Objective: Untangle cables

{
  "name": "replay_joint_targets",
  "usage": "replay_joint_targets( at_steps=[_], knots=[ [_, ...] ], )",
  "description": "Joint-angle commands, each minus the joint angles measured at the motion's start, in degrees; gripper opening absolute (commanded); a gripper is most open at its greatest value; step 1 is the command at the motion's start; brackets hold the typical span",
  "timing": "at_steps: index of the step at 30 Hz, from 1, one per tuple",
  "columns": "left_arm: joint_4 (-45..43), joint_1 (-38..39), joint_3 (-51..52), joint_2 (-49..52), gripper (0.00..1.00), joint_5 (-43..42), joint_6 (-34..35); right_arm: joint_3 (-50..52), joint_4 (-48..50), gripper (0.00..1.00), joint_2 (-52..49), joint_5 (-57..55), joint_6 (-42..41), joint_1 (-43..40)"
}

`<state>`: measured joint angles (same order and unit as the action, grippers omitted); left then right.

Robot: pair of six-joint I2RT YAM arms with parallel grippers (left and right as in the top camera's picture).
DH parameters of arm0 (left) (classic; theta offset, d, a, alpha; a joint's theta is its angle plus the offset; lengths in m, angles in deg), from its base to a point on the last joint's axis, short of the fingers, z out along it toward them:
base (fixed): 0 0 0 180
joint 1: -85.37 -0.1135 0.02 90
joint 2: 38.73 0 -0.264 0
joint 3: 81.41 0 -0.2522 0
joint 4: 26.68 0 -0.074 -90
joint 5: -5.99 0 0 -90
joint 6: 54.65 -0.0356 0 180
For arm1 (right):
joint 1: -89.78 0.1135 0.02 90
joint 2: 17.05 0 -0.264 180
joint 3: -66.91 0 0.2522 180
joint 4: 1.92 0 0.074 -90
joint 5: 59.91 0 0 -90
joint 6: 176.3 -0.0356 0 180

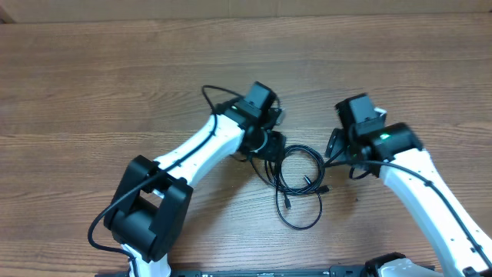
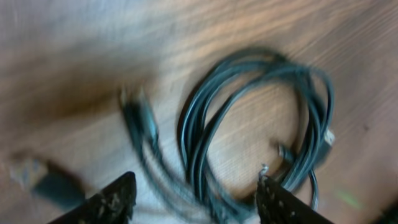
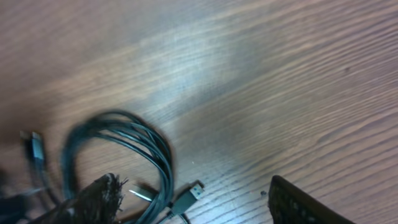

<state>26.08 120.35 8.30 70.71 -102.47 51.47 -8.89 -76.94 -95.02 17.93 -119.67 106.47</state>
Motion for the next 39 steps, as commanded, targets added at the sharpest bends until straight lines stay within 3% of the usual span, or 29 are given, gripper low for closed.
replay_joint_targets(
  at_steps=[1,4,8,21,33,39],
  knots=[
    [-4.68,2.89,-0.37,-0.04,0.66,12.79,-1.22,-5.11,-1.42,0.77,3.45,2.89,-1.11,-2.67],
    [-8.5,4.09,-0.35,0.02,0.7,15.69,-2.82,-6.69,-2.99,0.77,4.7,4.22,-1.11,-4.37],
    [-12.5,4.79,-0.35,1.95,0.7,11.74,-7.28,-6.73,-3.17,0.77,6.69,4.79,-1.14,-5.18],
    [-12.72,5.7,-0.35,8.96,0.63,11.17,-9.99,-6.73,-3.19,0.78,7.69,4.98,-1.14,-5.2],
    [-8.92,5.6,-0.39,8.94,0.05,13.33,-9.88,-6.73,-3.39,0.8,7.69,4.98,-1.14,-5.2],
    [-1.25,3.13,-4.26,5.73,0.04,16.0,-7.87,-6.71,-3.21,0.9,7.67,5.97,-0.9,-5.14]
  ],
)
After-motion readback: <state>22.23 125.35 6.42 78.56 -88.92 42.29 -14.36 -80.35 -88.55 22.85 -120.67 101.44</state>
